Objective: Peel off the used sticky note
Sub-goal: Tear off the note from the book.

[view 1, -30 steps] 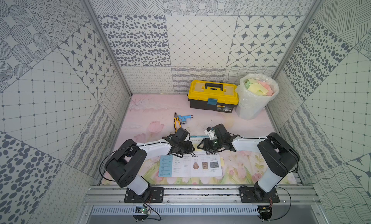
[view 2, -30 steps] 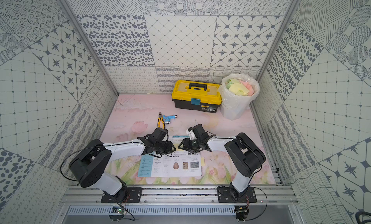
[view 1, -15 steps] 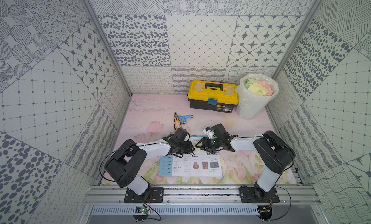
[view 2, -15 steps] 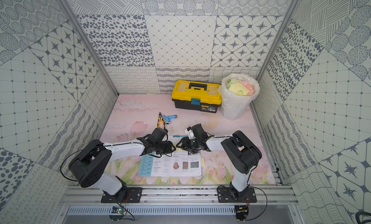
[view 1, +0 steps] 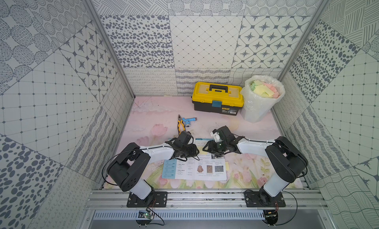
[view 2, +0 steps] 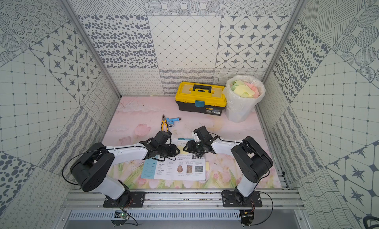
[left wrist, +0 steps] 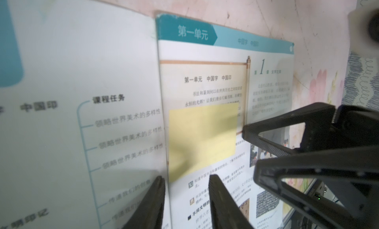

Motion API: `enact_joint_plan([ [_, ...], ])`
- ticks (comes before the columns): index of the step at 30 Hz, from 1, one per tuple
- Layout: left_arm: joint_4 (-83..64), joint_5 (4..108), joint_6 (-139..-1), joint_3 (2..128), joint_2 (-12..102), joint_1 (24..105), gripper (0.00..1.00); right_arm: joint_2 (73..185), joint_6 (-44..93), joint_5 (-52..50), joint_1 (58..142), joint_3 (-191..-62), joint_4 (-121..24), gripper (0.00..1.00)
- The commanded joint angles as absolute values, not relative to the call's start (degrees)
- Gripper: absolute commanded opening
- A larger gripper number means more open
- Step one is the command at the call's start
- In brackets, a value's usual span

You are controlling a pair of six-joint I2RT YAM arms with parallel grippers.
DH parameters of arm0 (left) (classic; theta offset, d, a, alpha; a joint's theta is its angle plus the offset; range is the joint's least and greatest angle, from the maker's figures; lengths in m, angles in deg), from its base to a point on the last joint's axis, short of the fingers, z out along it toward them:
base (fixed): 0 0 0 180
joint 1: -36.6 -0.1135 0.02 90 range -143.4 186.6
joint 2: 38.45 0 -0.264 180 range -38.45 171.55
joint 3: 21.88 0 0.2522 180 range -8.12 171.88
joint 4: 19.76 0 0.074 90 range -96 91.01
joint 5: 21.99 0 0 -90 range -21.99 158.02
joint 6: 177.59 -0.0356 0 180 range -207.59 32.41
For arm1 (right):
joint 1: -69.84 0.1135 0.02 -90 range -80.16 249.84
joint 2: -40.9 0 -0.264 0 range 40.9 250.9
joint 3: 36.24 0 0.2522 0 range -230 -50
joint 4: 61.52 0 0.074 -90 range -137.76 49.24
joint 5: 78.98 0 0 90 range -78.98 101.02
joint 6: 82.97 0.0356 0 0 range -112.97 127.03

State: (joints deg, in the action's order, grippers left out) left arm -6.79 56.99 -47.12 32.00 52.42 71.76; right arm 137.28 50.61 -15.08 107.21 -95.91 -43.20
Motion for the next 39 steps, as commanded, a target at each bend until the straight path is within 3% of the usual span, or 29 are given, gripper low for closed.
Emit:
enact_joint_plan([
  [1,-2.38,58.63,-47.10,31.30,53.55,71.45,0.40,139.15,49.58,-11.99,108.90,-97.47,-40.03,0.58],
  [19,-3.25,58.33,-46.92,30.56,53.42,71.32,0.39,144.57,55.79,-14.37,110.95,-100.00,-46.43,0.56],
  [27,-3.26,58.48,-47.12,30.05,52.65,71.15,0.40,145.31,56.60,-14.99,110.89,-100.96,-47.66,0.31],
  [33,-3.63,58.43,-47.27,29.11,51.53,71.13,0.43,145.31,56.95,-15.41,110.96,-101.06,-48.50,0.02],
  [39,-4.44,57.44,-47.88,27.66,49.59,71.12,0.41,145.30,58.28,-15.61,110.81,-101.03,-49.66,0.00],
])
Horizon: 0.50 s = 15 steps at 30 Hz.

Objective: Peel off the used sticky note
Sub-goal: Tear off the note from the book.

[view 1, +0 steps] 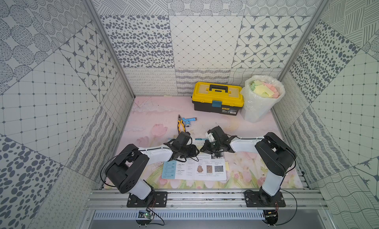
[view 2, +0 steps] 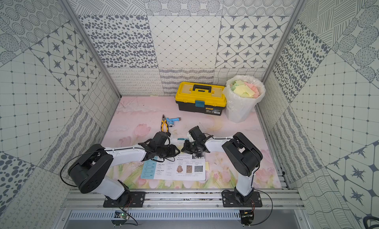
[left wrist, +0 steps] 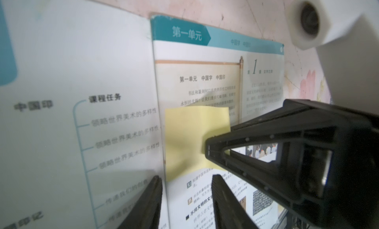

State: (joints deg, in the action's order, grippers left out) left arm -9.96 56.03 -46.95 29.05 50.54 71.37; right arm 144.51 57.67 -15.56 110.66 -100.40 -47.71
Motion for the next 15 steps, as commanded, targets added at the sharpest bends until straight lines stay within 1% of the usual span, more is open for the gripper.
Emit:
enact_joint_plan([
  [1,-4.54,57.09,-48.09,27.53,49.25,71.05,0.38,145.33,58.61,-15.53,110.80,-101.07,-49.81,0.00],
  [5,-5.45,55.38,-49.16,26.67,47.69,71.09,0.21,145.38,59.23,-15.61,110.75,-101.64,-50.11,0.00],
  [7,-5.90,54.39,-49.65,26.35,47.18,71.06,0.17,145.42,59.53,-15.52,110.72,-101.89,-50.13,0.00],
  [15,-6.17,52.43,-50.15,27.43,49.36,71.13,0.12,145.68,63.06,-17.58,110.71,-101.83,-54.48,0.00],
])
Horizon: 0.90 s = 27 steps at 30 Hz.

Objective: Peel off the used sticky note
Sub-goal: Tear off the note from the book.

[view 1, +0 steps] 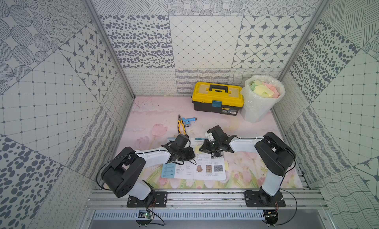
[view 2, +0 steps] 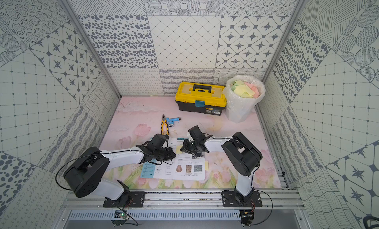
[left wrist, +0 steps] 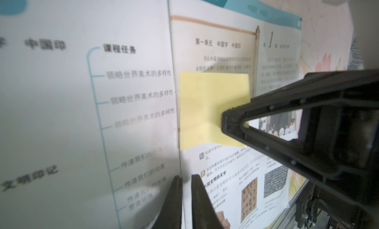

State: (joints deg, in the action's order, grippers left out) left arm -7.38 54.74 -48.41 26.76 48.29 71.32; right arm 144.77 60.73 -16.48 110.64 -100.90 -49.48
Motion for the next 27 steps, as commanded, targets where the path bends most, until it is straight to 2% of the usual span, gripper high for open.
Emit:
enact_joint_plan([
  [1,-6.17,52.53,-50.28,27.59,49.68,71.14,0.12,145.62,63.81,-17.92,110.61,-101.73,-55.39,0.00],
  [13,-5.12,54.03,-50.86,27.94,50.75,71.09,0.07,144.95,71.00,-19.04,109.75,-100.60,-64.37,0.00],
  [27,-5.16,54.34,-50.37,28.20,50.58,71.06,0.09,135.05,65.72,-17.12,105.52,-101.64,-56.66,0.00],
])
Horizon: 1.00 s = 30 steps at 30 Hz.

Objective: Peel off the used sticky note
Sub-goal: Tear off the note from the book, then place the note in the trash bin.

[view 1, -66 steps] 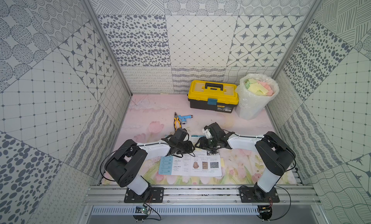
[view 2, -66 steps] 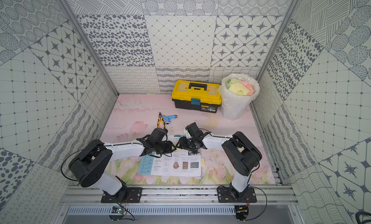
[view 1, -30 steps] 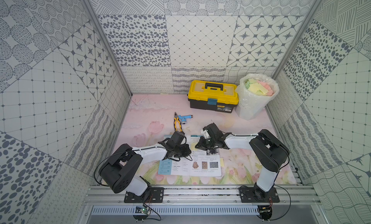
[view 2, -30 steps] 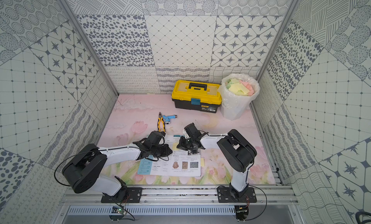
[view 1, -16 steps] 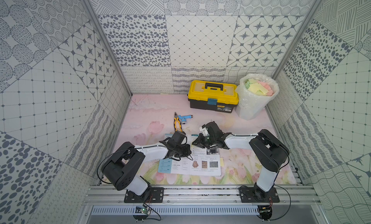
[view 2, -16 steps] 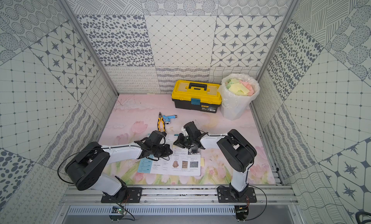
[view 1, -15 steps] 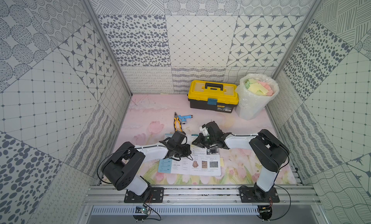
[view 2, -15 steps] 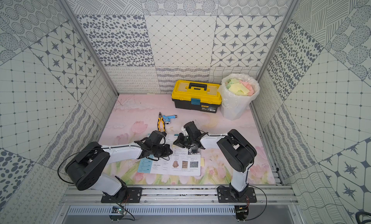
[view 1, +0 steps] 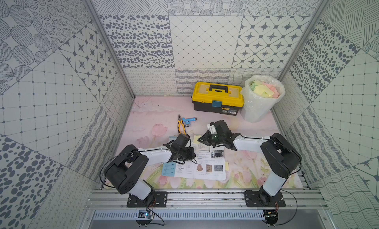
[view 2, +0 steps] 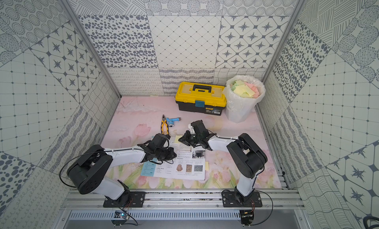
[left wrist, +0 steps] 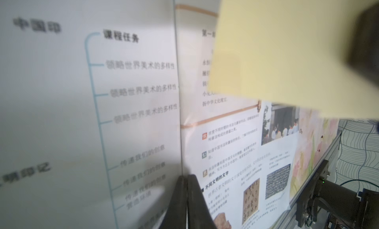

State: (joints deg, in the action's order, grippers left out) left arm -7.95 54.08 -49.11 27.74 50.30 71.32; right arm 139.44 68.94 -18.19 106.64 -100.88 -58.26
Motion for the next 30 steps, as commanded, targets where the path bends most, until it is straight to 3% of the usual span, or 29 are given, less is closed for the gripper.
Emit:
enact_joint_plan([
  [1,-5.08,54.39,-50.37,28.31,50.58,71.11,0.10,133.80,64.74,-16.66,104.96,-101.95,-55.08,0.00],
  [15,-3.77,53.18,-50.42,31.31,50.10,71.05,0.22,115.44,54.38,-13.40,89.70,-108.05,-40.31,0.00],
  [30,-4.60,51.54,-49.61,33.49,49.92,71.07,0.35,114.24,54.76,-17.61,69.64,-122.69,-37.57,0.00],
])
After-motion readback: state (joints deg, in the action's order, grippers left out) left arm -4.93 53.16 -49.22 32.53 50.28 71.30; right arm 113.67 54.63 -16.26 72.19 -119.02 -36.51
